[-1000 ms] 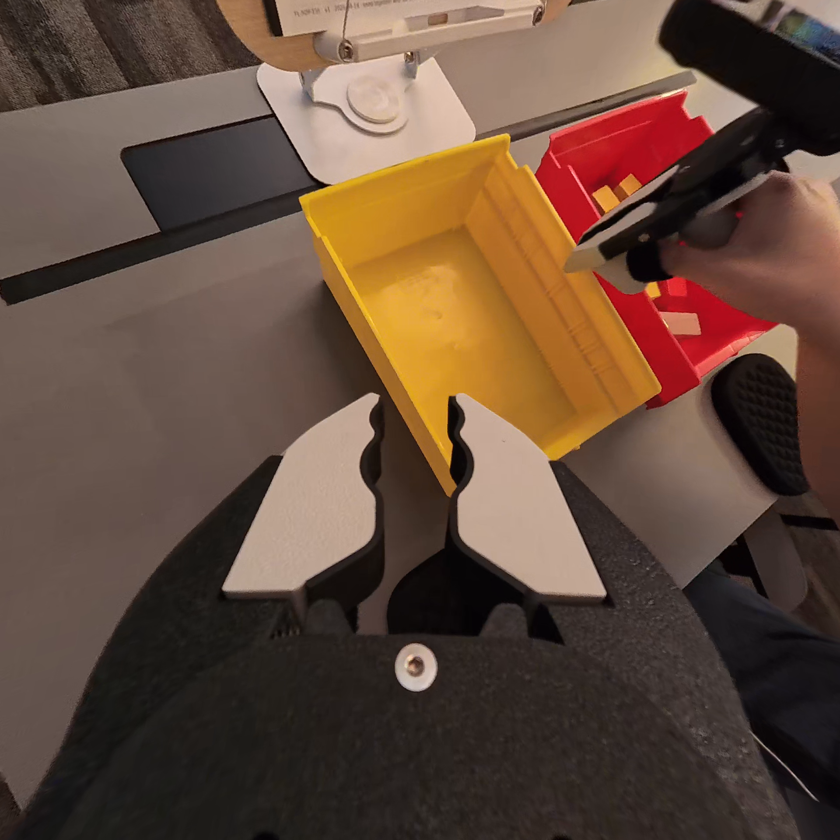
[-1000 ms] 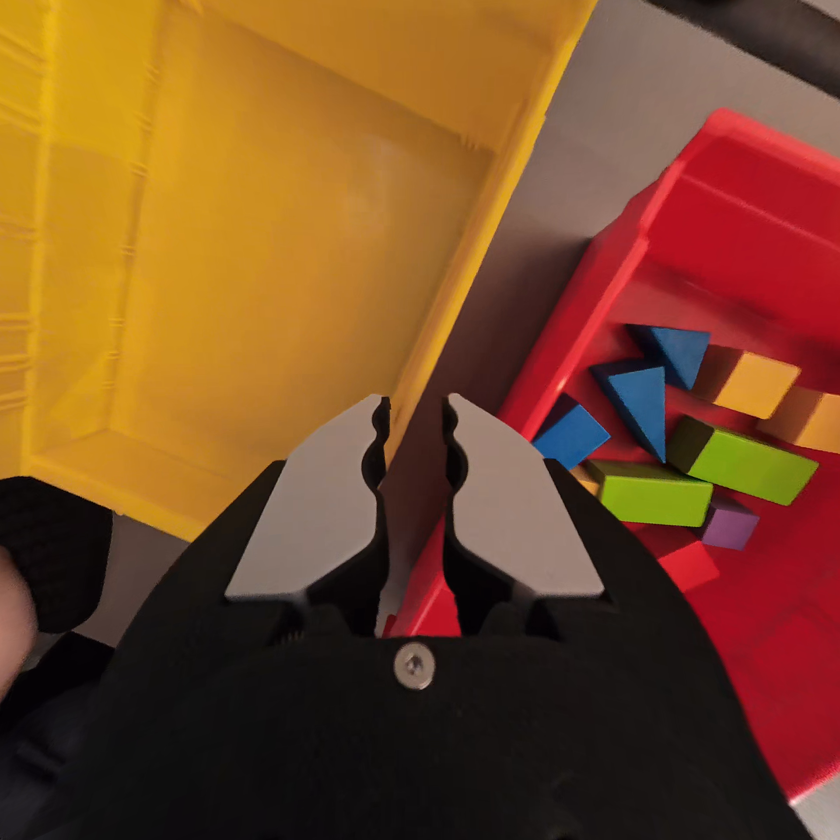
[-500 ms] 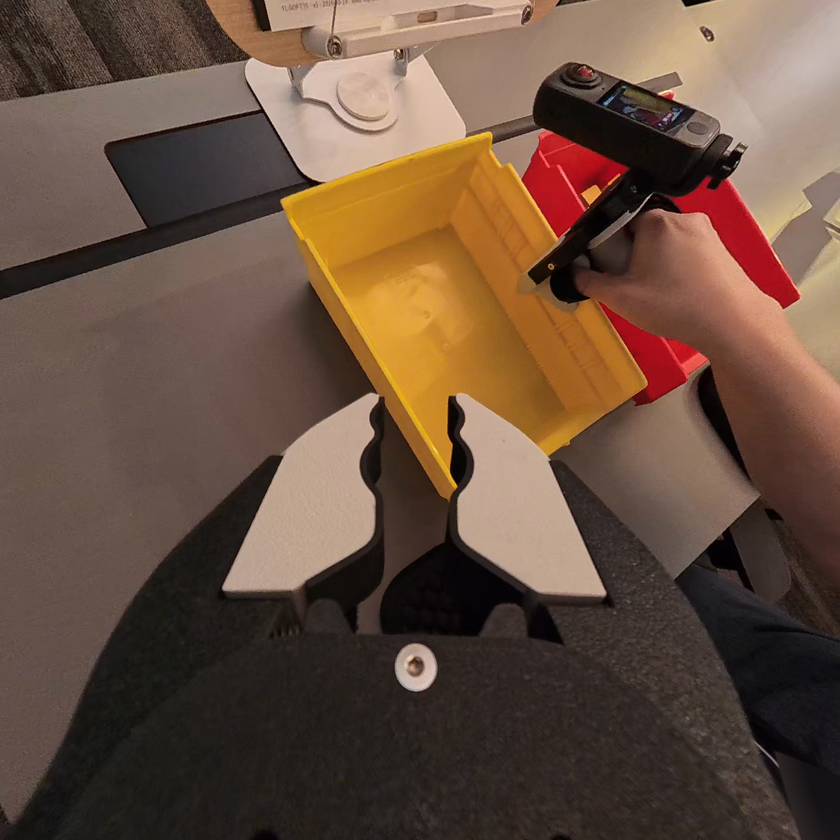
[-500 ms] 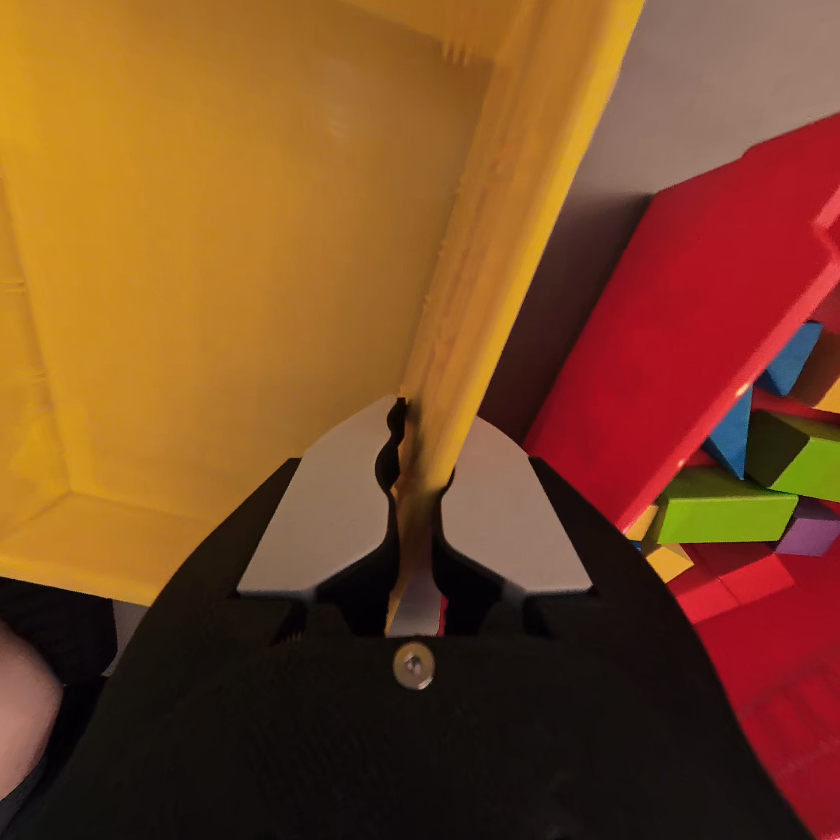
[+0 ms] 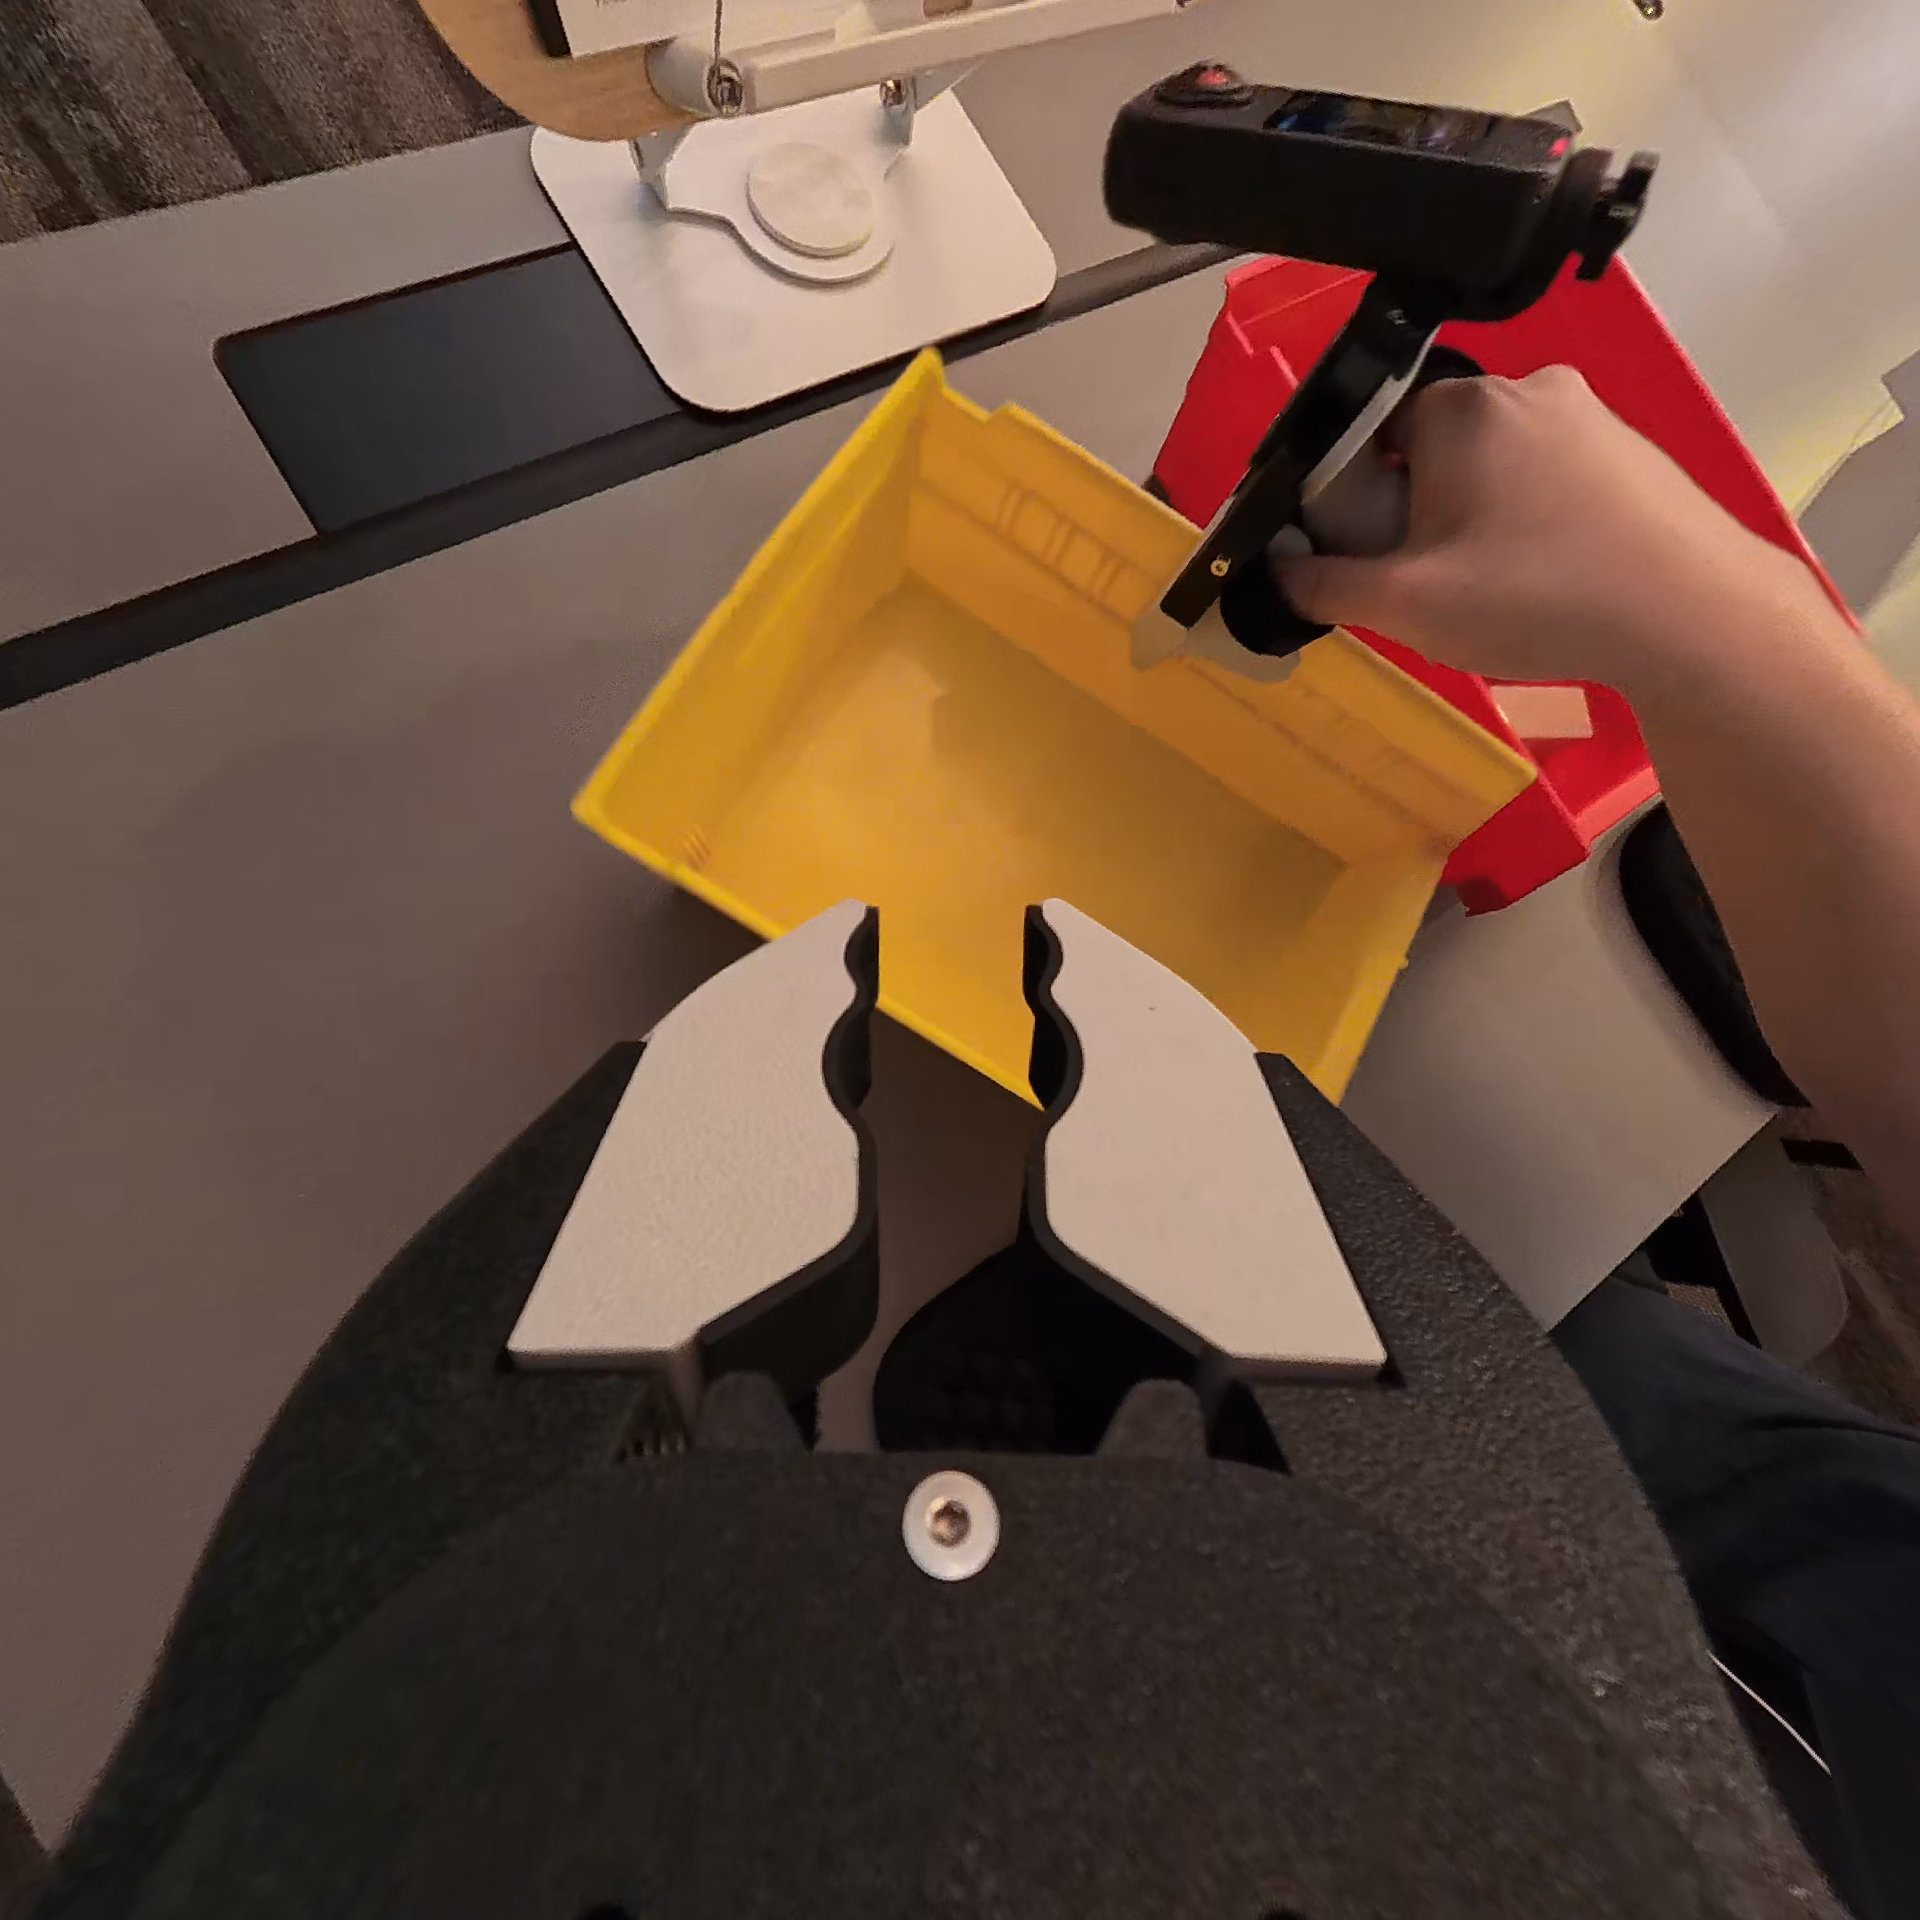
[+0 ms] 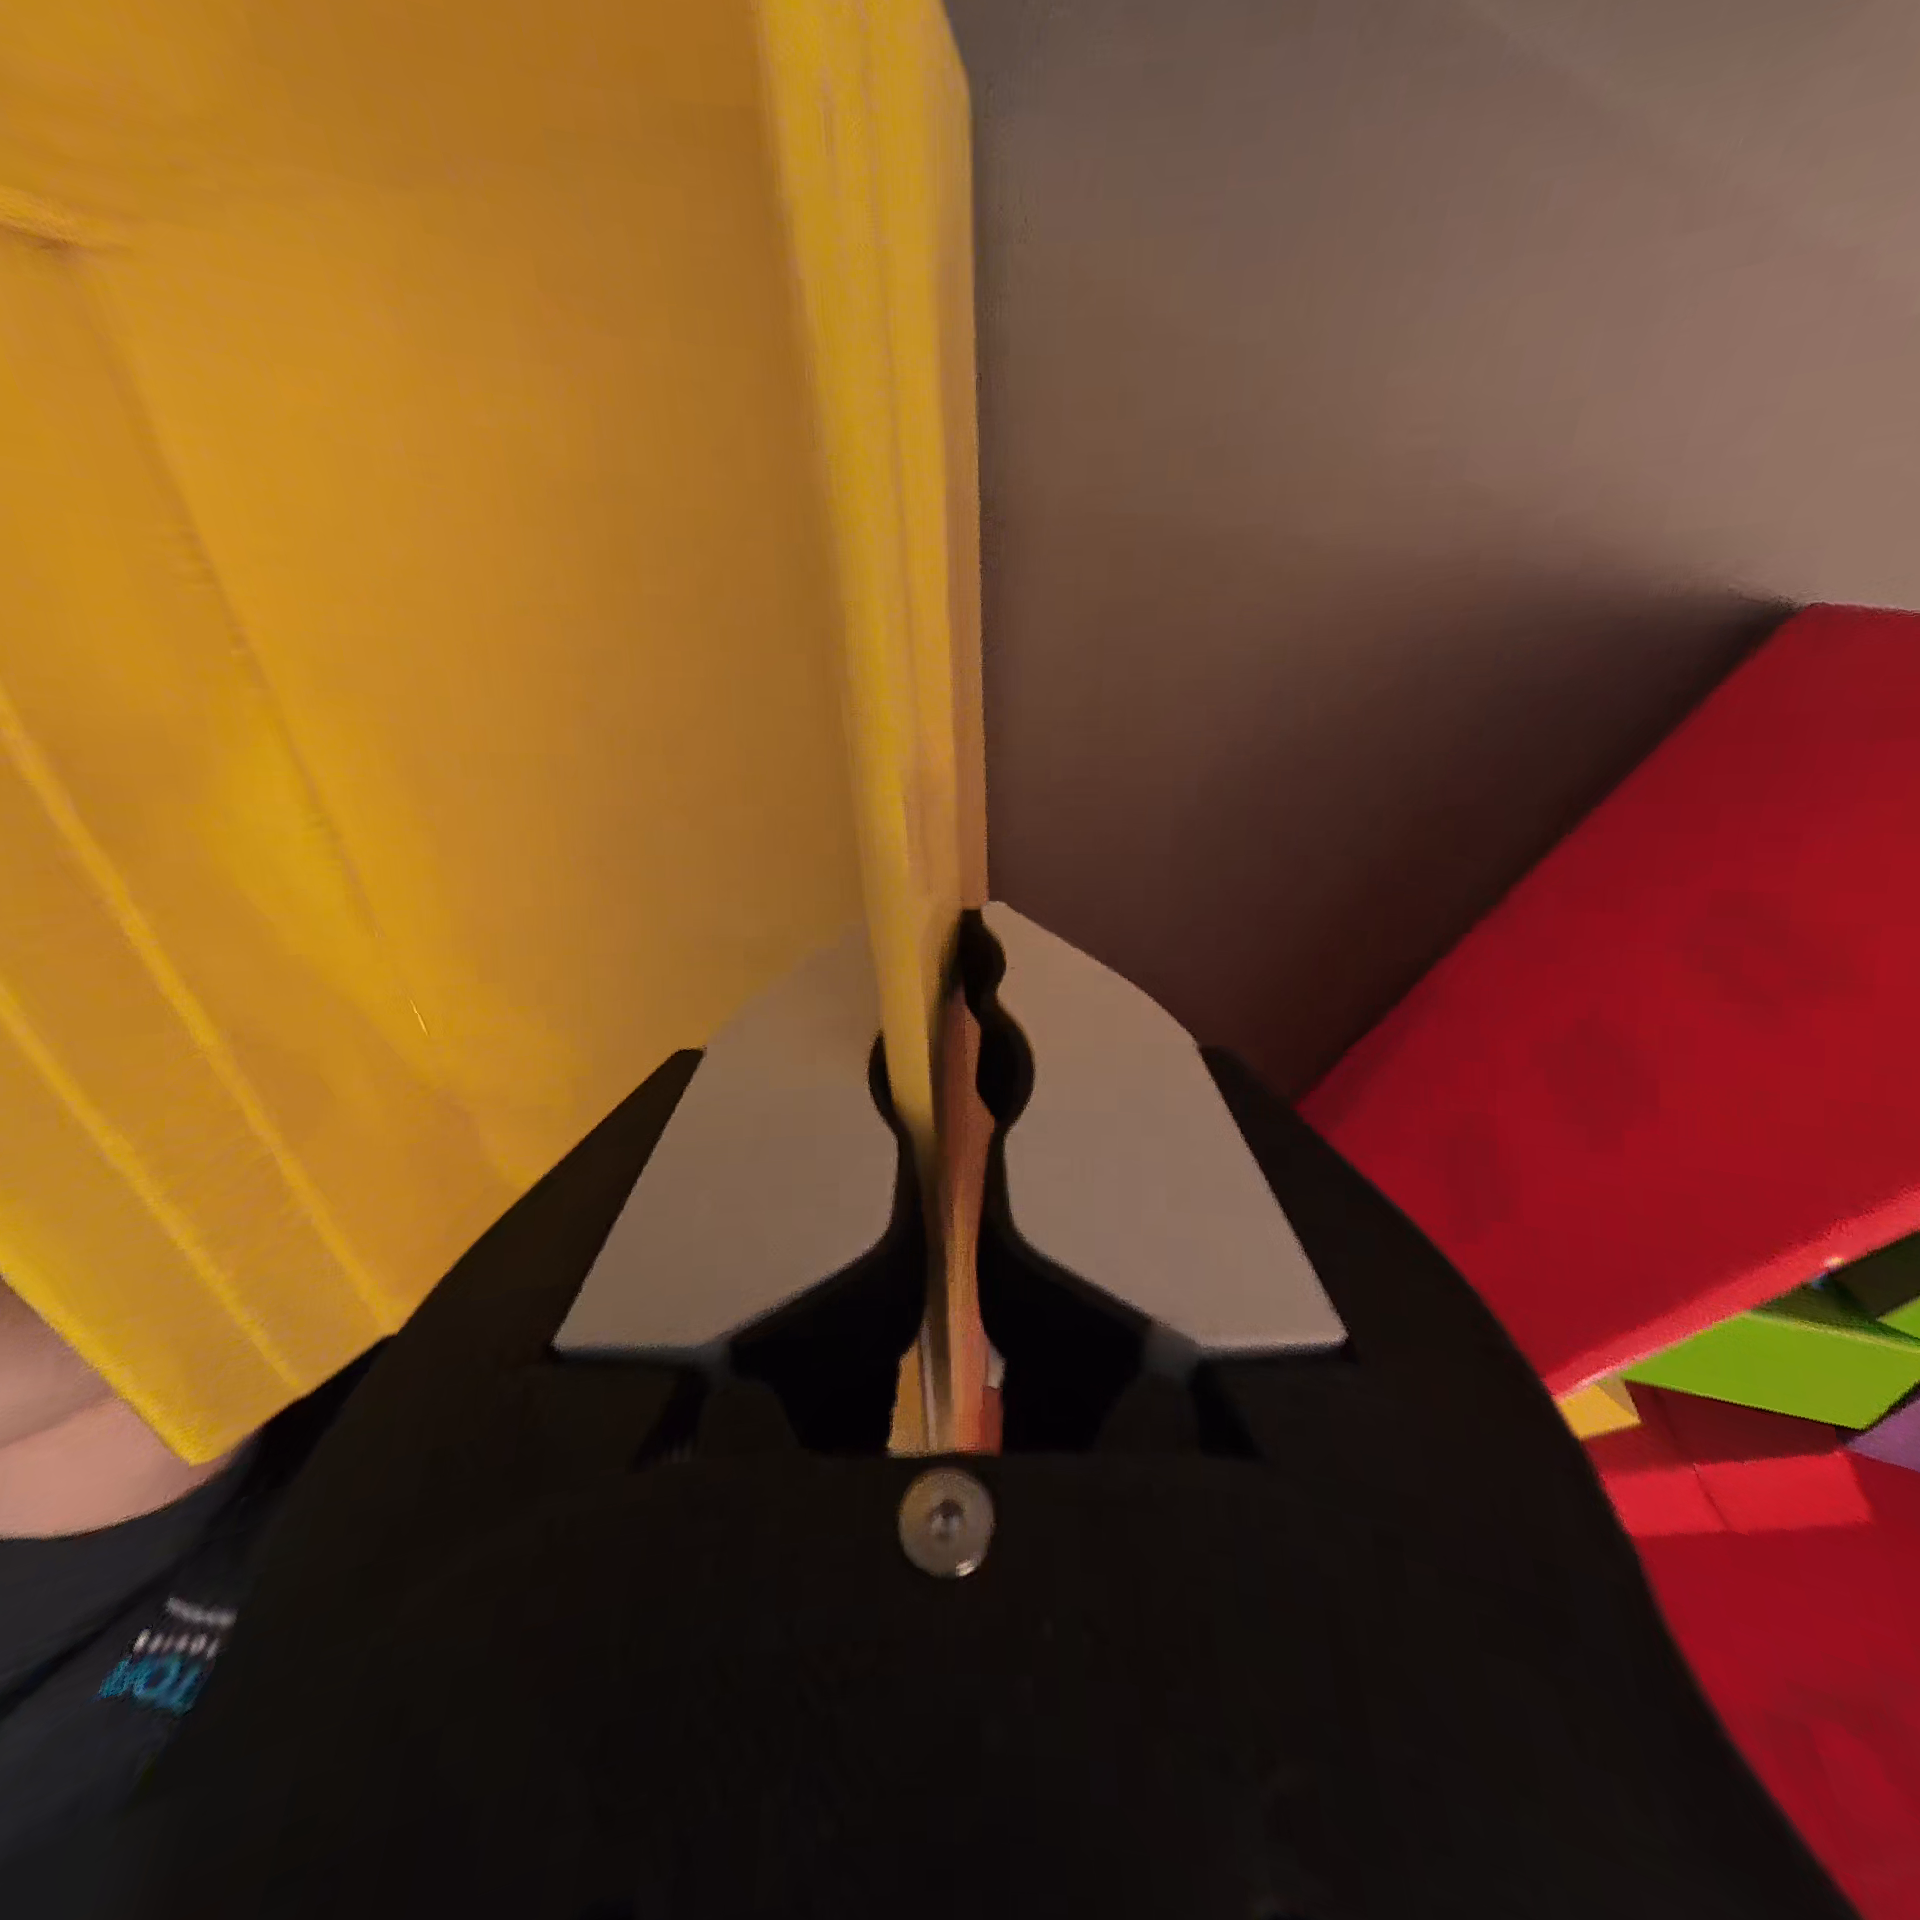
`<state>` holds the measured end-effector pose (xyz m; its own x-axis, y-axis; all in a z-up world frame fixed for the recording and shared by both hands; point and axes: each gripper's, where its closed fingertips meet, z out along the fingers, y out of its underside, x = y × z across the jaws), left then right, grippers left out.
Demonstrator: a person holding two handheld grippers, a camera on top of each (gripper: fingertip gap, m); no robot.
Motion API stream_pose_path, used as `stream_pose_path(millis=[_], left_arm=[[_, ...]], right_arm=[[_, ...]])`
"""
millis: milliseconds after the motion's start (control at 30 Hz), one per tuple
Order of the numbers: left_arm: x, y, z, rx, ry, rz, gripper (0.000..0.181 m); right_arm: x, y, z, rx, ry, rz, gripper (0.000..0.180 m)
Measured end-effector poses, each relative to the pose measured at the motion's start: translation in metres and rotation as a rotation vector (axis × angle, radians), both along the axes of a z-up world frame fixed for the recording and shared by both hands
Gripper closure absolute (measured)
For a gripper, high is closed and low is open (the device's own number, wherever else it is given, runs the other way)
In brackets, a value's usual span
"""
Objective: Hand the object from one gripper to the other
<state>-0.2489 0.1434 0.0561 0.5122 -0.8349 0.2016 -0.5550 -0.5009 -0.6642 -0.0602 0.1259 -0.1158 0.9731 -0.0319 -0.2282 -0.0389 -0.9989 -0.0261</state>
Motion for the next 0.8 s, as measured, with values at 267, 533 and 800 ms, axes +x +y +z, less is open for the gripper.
stream_pose_path(millis=[267,533,800], left_arm=[[-0.016,0.003,0.080,0.208,-0.365,0.100,0.156],[-0.035,-0.020,0.096,0.304,-0.393,0.110,0.156],[0.019,-0.035,0.076,0.234,-0.317,-0.052,0.151]], right_arm=[[-0.018,0.006,0.032,-0.062,-0.001,0.111,0.175],[0.012,0.016,0.102,0.012,0.004,0.063,0.174],[0.155,-0.054,0.146,0.053,0.072,-0.195,0.175]])
